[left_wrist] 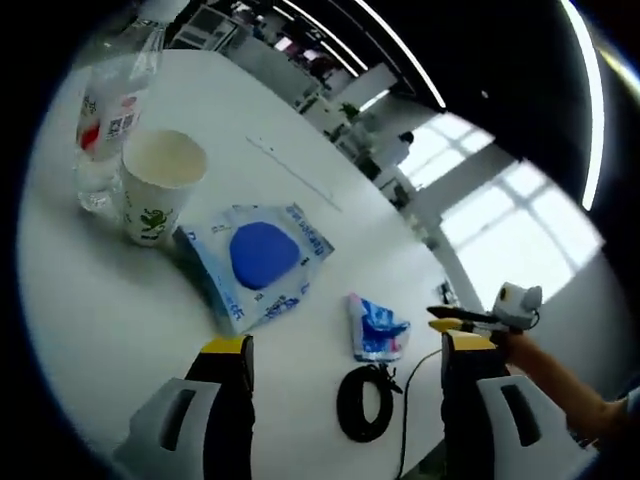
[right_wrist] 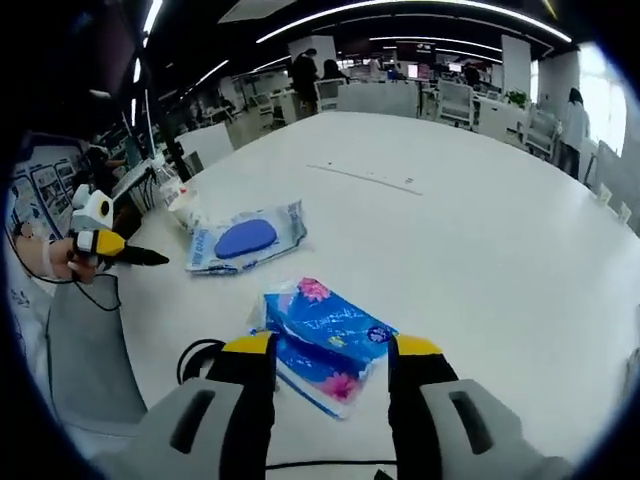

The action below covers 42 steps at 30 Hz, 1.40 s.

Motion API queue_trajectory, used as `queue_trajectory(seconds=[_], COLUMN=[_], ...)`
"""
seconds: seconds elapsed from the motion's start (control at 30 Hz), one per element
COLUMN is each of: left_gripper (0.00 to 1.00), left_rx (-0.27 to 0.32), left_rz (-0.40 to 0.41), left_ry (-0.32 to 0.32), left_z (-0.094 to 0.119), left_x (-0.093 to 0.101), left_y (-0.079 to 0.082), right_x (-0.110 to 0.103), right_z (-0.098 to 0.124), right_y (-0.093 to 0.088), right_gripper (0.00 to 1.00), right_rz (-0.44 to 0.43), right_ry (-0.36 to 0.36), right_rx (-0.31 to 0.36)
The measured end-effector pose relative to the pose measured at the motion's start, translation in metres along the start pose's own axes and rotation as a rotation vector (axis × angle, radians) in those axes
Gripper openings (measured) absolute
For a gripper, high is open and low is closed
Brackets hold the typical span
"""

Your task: Arrange the tabletop items into an orderly group along one side of the table until the central work area is clear of visible clutter.

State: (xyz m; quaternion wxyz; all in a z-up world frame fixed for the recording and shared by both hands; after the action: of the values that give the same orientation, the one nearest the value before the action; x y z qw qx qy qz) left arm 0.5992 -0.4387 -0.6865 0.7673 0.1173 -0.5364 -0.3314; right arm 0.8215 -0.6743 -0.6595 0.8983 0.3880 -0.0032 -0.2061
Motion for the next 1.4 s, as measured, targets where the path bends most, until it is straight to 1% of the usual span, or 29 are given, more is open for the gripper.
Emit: queue_trajectory(seconds=[0.1, 0.13, 0.17, 0.2, 0.27, 0.3, 0.4, 0.47, 0.53, 0.63, 0.8, 0.87, 0.97, 1.23, 1.3, 1.4], left_gripper=[0.69, 0.68, 0.68, 0.67, 0.63, 0.61, 0.60, 0.56, 0.50, 0.51, 0.49, 0.50, 0.52, 0.52, 0.49, 0.35], left_rx=[0.005, 0.029, 0.031, 0.018, 0.029, 0.025, 0.026, 0.034, 0.048, 0.053, 0.067, 0.075, 0.083, 0.077, 0.073, 0.075], left_rz=[-0.004, -0.019, -0.019, -0.016, -0.014, -0.015, -0.002, 0.007, -0.012, -0.016, -0.016, -0.018, -0.009, 0.004, 0.001, -0.012], left_ry=[0.021, 0.033, 0.038, 0.048, 0.044, 0.054, 0.060, 0.072, 0.081, 0.086, 0.101, 0.107, 0.118, 0.132, 0.139, 0.141], left_z=[0.004, 0.005, 0.006, 0.007, 0.008, 0.009, 0.008, 0.008, 0.008, 0.006, 0.003, 0.002, 0.001, 0.001, 0.000, 0.000], left_x=[-0.005, -0.008, -0.010, -0.012, -0.014, -0.016, -0.021, -0.024, -0.026, -0.030, -0.037, -0.041, -0.046, -0.052, -0.053, -0.055], left_y=[0.001, 0.003, 0.004, 0.003, 0.004, 0.004, 0.004, 0.005, 0.008, 0.011, 0.019, 0.020, 0.022, 0.022, 0.021, 0.022], right_x=[-0.001, -0.003, -0.003, -0.004, -0.007, -0.007, -0.011, -0.014, -0.019, -0.022, -0.025, -0.028, -0.035, -0.046, -0.046, -0.047], right_z=[-0.005, -0.006, -0.008, -0.008, -0.009, -0.010, -0.011, -0.013, -0.017, -0.024, -0.040, -0.045, -0.055, -0.073, -0.078, -0.082], right_y=[0.010, 0.014, 0.019, 0.022, 0.031, 0.035, 0.048, 0.055, 0.062, 0.071, 0.084, 0.089, 0.094, 0.098, 0.101, 0.103], right_gripper=[0.41, 0.41, 0.41, 0.41, 0.41, 0.41, 0.41, 0.41, 0.40, 0.40, 0.40, 0.40, 0.40, 0.40, 0.40, 0.39], right_rz=[0.036, 0.045, 0.048, 0.057, 0.067, 0.075, 0.104, 0.112, 0.114, 0.123, 0.136, 0.148, 0.147, 0.160, 0.154, 0.152], right_ry=[0.015, 0.021, 0.024, 0.028, 0.034, 0.044, 0.056, 0.058, 0.068, 0.075, 0.097, 0.090, 0.095, 0.124, 0.124, 0.118], right_rx=[-0.013, -0.014, -0.016, -0.015, -0.015, -0.010, -0.017, -0.024, -0.030, -0.037, -0.066, -0.058, -0.063, -0.098, -0.106, -0.122])
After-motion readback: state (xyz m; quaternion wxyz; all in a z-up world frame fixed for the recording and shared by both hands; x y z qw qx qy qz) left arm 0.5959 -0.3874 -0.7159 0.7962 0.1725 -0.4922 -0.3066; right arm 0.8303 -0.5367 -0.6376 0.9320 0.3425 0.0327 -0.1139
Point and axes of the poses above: the point that each gripper's makers call its tool centre point, and the gripper's own axes: z roughly backward along the fingers, x roughly to its right, y roughly out of its top, the point moved 8 cm from there along z, roughly backward along the fingers, and after that the axes turned 1 degree about -z, right-handed, at the moved point
